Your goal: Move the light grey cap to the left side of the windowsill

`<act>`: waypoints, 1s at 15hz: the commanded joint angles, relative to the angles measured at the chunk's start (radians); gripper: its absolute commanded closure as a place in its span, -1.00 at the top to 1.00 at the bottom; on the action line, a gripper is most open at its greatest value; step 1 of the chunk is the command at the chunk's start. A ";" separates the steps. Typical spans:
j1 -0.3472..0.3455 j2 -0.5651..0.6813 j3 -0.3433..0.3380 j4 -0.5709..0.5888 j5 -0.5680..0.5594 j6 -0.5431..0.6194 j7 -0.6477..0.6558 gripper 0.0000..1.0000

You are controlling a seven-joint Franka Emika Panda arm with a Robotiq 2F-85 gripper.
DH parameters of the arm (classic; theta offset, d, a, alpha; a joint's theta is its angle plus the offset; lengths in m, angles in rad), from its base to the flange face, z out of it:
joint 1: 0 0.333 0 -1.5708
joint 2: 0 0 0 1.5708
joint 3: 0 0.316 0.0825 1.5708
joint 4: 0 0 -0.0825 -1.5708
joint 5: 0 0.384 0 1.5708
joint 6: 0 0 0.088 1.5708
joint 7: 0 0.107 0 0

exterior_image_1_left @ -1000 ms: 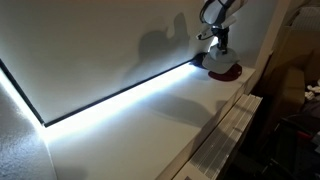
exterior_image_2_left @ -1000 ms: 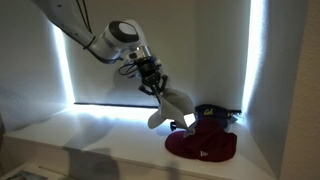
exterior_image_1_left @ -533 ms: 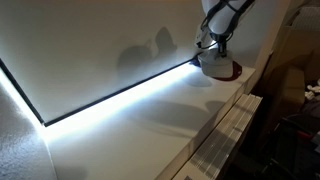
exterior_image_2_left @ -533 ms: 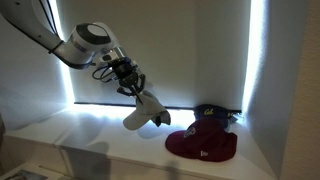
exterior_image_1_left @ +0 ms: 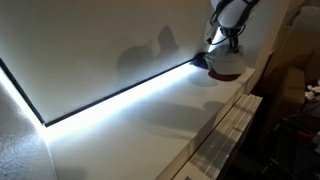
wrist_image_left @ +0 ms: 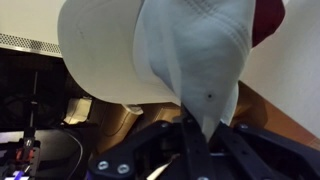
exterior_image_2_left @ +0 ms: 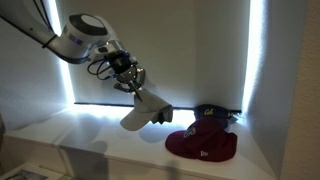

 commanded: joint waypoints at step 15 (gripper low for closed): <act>-0.111 -0.125 -0.021 0.386 0.397 -0.305 0.034 -0.98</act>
